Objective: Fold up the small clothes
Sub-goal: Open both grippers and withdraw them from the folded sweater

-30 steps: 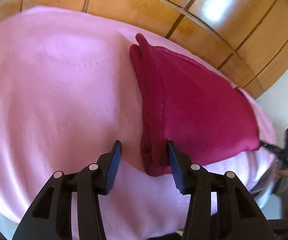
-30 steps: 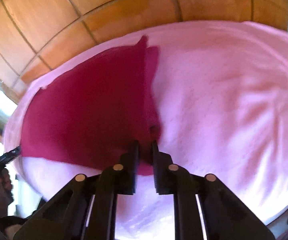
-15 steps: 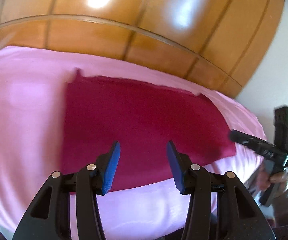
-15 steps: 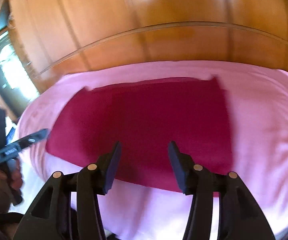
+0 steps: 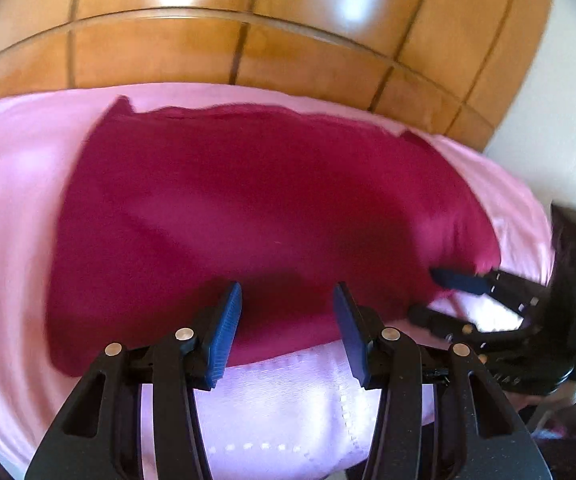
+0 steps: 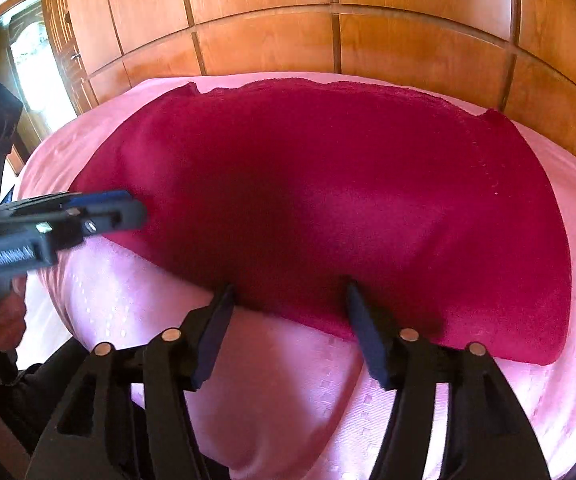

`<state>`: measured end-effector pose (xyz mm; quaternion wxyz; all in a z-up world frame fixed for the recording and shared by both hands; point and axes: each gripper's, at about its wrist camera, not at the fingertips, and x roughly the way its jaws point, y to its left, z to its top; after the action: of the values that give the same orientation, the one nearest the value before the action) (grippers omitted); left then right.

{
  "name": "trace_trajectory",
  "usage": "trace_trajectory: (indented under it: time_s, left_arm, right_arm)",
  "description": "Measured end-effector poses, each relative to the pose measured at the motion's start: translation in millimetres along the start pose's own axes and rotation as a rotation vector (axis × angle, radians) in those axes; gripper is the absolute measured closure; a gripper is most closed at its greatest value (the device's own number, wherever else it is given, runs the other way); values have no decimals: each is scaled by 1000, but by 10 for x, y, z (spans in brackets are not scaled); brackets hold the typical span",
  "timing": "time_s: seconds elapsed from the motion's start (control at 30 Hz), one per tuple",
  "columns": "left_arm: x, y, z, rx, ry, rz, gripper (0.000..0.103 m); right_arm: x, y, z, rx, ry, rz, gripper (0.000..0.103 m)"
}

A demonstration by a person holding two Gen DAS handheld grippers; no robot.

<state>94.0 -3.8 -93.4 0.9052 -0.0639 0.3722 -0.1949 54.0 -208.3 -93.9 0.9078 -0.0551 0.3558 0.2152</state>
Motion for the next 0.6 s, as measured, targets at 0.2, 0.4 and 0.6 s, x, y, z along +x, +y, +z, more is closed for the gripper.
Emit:
trace_trajectory:
  time_s: [0.2,0.4,0.6]
  left_arm:
    - [-374,534,32,-157,-94,177,56]
    - [-523,1057,-56,-283,-79,293,55]
    - [-343,1172,-163,-288,-5,363,55]
  right_arm:
    - [-152,74,113,49,-16,59,26]
    - [-218,11,284,113,-74,46,22]
    - [78,-33,211,119,10,1,16]
